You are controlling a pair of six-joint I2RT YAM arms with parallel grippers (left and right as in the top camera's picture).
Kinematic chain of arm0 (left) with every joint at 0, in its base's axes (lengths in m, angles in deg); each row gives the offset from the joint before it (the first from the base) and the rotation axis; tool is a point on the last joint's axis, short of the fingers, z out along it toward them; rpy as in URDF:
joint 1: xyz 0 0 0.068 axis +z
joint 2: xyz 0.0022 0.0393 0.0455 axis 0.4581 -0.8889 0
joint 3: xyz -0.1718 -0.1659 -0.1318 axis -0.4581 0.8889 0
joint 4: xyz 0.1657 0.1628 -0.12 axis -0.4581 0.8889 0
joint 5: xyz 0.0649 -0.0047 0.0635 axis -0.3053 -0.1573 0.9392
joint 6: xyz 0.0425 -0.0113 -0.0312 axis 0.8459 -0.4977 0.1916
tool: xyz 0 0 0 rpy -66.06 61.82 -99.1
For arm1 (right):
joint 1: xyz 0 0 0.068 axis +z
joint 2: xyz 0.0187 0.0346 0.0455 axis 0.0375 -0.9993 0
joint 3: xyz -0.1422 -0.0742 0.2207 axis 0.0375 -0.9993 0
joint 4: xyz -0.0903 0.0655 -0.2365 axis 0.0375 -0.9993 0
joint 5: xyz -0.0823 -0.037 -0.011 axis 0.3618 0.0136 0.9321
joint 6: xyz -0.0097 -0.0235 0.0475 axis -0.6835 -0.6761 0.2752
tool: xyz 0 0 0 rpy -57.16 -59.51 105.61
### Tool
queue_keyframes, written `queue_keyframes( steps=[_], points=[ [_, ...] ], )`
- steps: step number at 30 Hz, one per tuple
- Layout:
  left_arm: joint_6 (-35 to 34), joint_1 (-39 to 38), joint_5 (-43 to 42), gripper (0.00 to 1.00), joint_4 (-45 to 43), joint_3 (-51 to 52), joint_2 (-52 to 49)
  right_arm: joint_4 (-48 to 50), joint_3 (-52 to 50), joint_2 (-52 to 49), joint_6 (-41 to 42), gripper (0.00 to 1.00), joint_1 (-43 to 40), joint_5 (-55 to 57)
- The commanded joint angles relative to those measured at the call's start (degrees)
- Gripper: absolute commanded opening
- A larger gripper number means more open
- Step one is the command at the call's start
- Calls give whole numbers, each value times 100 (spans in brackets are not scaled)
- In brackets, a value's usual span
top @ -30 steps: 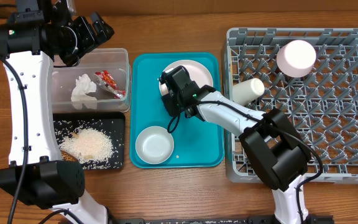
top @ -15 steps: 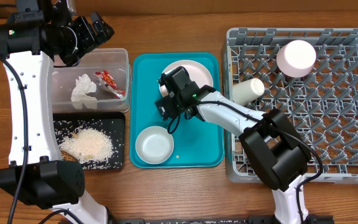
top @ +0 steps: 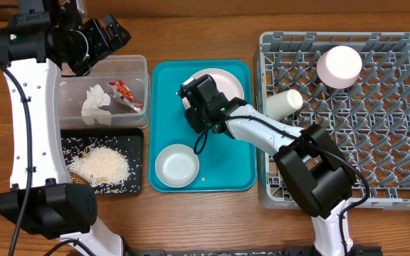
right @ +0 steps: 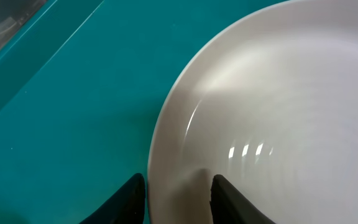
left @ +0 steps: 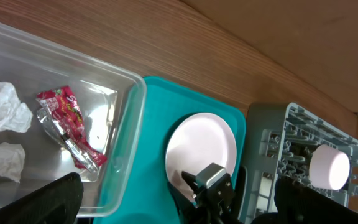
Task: Sort waste into correct bins and load items into the dishwasher
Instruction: 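Grasp the white plate rim with the right gripper, then lift the white plate with the right gripper and stand it in the rack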
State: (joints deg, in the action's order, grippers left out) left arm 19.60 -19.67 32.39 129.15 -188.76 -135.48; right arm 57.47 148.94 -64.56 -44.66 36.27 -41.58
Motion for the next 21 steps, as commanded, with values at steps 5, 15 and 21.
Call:
queue_keyframes(
  steps=[5, 15, 21],
  points=[
    [173, -11, 20, 100, 2, -72, 44, -166, -9, -28, -59, 32, 52, 46],
    [173, -11, 20, 100, 2, -72, 44, -474, -9, -28, -59, 12, 52, -57],
    [173, -11, 20, 100, 2, -72, 44, -402, -7, -24, -59, 4, 52, -52]
  ],
)
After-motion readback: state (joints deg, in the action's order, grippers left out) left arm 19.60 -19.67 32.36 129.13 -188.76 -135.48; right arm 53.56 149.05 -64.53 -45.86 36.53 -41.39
